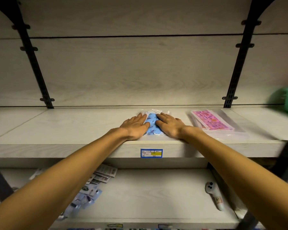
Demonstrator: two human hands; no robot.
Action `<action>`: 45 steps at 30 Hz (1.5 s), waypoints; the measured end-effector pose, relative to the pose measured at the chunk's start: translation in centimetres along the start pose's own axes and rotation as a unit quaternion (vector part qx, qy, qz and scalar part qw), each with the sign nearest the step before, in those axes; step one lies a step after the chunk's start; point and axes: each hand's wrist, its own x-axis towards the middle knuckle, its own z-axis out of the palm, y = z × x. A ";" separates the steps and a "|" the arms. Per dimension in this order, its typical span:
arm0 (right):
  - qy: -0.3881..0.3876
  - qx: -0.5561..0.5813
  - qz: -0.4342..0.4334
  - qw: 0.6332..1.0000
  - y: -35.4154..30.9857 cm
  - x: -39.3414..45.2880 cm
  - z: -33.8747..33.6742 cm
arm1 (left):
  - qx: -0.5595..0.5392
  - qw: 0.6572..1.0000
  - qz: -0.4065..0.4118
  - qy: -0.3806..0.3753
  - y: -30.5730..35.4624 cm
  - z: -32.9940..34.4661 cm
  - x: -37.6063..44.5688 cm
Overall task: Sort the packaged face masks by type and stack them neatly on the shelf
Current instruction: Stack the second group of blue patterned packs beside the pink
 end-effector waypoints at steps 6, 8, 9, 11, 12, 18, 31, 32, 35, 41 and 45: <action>0.042 0.200 0.006 0.979 0.0 -0.2 -1.9 | -0.174 0.983 0.007 0.053 -1.1 -2.3 -1.3; 0.066 0.066 -0.005 0.996 -0.4 -0.2 -2.7 | -0.099 0.992 0.008 0.073 -1.9 -3.1 -2.1; 0.074 0.003 -0.011 0.997 -0.9 -0.2 -3.0 | -0.058 0.995 0.009 0.077 -2.2 -3.6 -2.6; 0.084 -0.052 -0.023 0.995 -2.6 -0.3 -3.0 | 0.002 0.996 0.002 0.090 -2.8 -4.3 -3.7; 0.087 -0.059 -0.029 0.994 -3.7 -0.4 -2.8 | 0.025 0.995 -0.003 0.099 -3.2 -4.6 -4.4; 0.121 -0.097 -0.120 0.981 -13.2 -1.1 0.1 | 0.150 0.977 -0.010 0.153 -9.4 -5.6 -11.4; 0.233 -0.175 -0.259 0.921 -39.4 -4.3 8.8 | 0.095 0.936 -0.033 0.338 -34.4 -10.8 -32.5; 0.249 -0.164 -0.256 0.920 -40.6 -4.5 9.3 | 0.093 0.941 -0.052 0.320 -36.3 -11.0 -33.4; 0.252 -0.168 -0.301 0.904 -45.2 -5.4 10.9 | 0.109 0.950 -0.109 0.270 -41.6 -11.6 -35.3; 0.186 -0.144 -0.411 0.881 -55.6 -4.6 14.1 | 0.137 0.949 -0.163 0.232 -49.8 -13.2 -36.4; 0.192 -0.104 -0.386 0.896 -61.8 -1.9 15.9 | 0.151 0.945 -0.180 0.229 -55.0 -14.1 -36.7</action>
